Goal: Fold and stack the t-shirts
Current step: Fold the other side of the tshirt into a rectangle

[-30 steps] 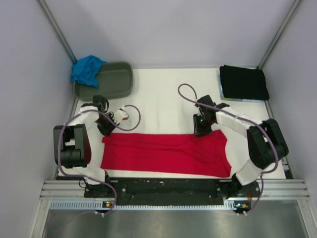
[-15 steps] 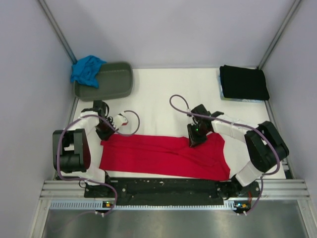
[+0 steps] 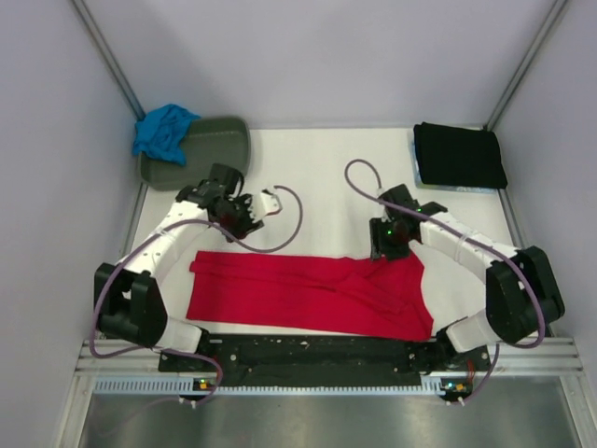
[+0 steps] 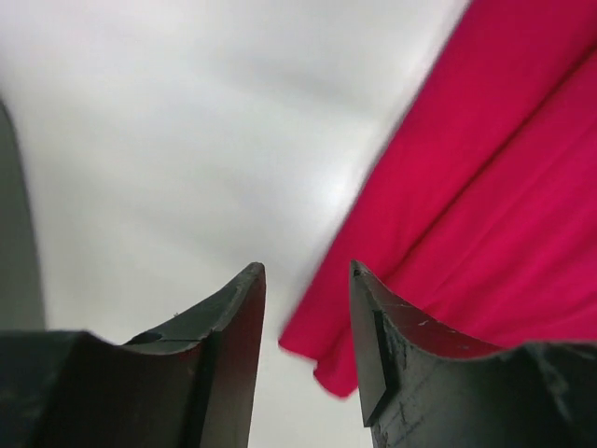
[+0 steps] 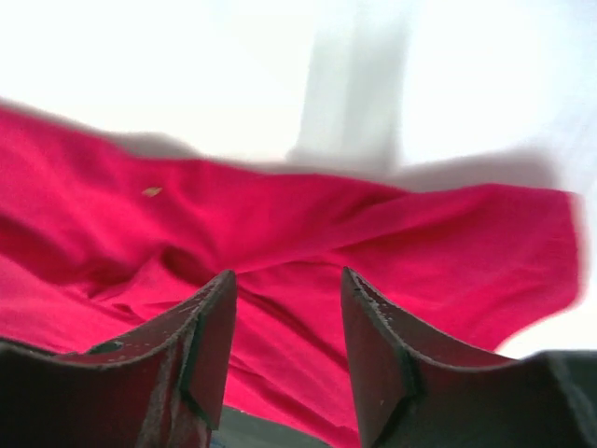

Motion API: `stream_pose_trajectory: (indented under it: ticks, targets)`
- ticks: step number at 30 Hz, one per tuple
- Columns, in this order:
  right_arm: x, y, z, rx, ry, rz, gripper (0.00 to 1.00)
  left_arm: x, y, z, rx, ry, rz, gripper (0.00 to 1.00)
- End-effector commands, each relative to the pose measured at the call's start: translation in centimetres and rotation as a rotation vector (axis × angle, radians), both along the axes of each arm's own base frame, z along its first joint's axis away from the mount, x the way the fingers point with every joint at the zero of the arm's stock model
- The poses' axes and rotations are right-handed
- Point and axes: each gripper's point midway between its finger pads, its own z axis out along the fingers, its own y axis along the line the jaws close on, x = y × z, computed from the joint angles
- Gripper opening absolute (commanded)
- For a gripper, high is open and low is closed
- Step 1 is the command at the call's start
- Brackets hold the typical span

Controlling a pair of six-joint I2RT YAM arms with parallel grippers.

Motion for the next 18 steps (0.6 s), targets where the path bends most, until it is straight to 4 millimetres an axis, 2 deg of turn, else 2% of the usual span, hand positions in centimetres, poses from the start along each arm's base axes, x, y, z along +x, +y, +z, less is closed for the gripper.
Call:
stream_pose_trajectory:
  ticks: [1, 4, 6, 9, 12, 14, 18]
  targets:
    - [3.1, -5.6, 2.0, -0.036, -0.076, -0.174, 0.50, -2.1, -11.3, 4.9, -0.314, 0.050, -0.162, 0.46]
    - [3.8, -8.6, 1.1, -0.057, -0.077, -0.246, 0.50, -4.5, -18.1, 5.0, -0.391, 0.125, -0.281, 0.46]
    - [4.6, -9.2, 0.6, -0.039, -0.091, -0.255, 0.50, -5.7, -22.1, 4.8, -0.419, 0.154, -0.347, 0.46]
    - [5.7, -9.7, 0.0, -0.034, -0.099, -0.271, 0.50, -7.6, -27.1, 4.4, -0.471, 0.224, -0.416, 0.49]
    - [6.0, -10.0, -1.3, -0.031, -0.066, -0.284, 0.48, -8.3, -30.5, 2.8, -0.495, 0.299, -0.395, 0.50]
    - [5.9, -9.8, -2.1, -0.027, -0.044, -0.285, 0.41, -8.5, -32.3, 1.6, -0.493, 0.341, -0.373, 0.50]
    - [5.7, -10.0, -3.3, -0.037, -0.021, -0.294, 0.24, -8.9, -34.5, 0.1, -0.491, 0.376, -0.374, 0.48]
